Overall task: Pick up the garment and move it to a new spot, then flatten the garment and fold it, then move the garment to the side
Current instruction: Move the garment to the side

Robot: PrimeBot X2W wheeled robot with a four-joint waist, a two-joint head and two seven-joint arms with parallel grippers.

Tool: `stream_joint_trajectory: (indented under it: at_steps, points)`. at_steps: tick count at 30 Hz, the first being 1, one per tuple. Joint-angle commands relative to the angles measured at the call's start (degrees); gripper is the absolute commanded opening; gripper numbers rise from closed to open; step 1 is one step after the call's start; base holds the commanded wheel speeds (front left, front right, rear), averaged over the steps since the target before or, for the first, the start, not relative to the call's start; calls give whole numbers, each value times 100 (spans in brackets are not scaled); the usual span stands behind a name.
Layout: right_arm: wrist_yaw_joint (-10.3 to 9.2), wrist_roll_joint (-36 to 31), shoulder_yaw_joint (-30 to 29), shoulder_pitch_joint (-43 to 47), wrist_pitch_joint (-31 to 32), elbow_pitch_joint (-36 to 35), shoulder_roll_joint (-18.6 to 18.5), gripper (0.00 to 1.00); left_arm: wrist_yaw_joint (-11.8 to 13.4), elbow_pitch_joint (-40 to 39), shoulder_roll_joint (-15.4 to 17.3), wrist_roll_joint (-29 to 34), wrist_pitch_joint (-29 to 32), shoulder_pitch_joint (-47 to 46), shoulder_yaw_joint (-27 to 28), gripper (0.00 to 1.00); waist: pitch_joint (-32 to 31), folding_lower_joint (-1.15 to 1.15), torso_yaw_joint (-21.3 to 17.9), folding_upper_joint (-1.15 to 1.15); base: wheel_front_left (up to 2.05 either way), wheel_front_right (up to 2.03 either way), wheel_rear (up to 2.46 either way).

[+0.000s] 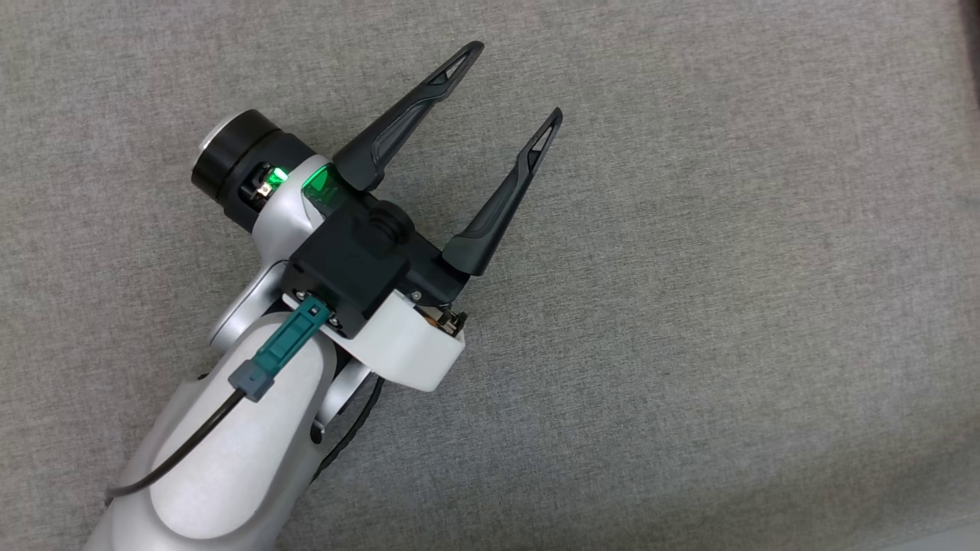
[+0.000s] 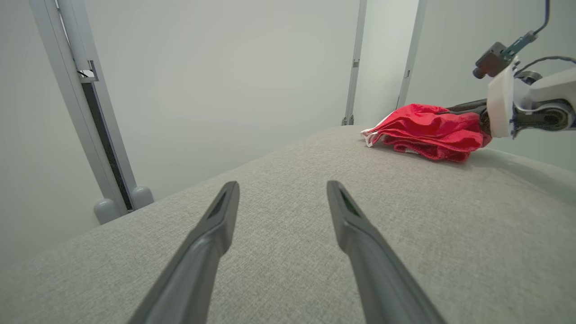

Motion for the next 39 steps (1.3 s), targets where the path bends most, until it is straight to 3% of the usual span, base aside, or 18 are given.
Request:
stream_joint_trajectory:
  at_steps: [1,5,9,18,26,39]
  points:
    - [-14,-95,-141,-117,-107,141,1,100,-8,12,5,45,-31,-120,-10,100,31,0,37,0,0,0,0]
    - [-13,-386,-679,-234,-430,561,261,100,-5,117,13,-21,-86,-92,-24,100,-57,0,36,0,0,0,0]
    - [-13,-478,-1224,7,-588,548,728,100,64,261,32,-117,-163,68,29,100,-297,0,-13,0,0,0,0]
    - [-13,-388,-1944,1352,-604,-1350,1925,100,357,492,134,-402,-296,576,333,100,-961,0,-134,0,0,0,0]
    - [-13,-588,-1667,2698,-604,-3031,2869,100,822,594,129,-818,-523,1307,835,100,-1534,0,14,0,0,0,0]
    - [-13,-799,-1218,3812,-18,-4389,3345,100,1238,825,142,-1195,-793,2135,1419,100,-2191,0,922,0,0,0,0]
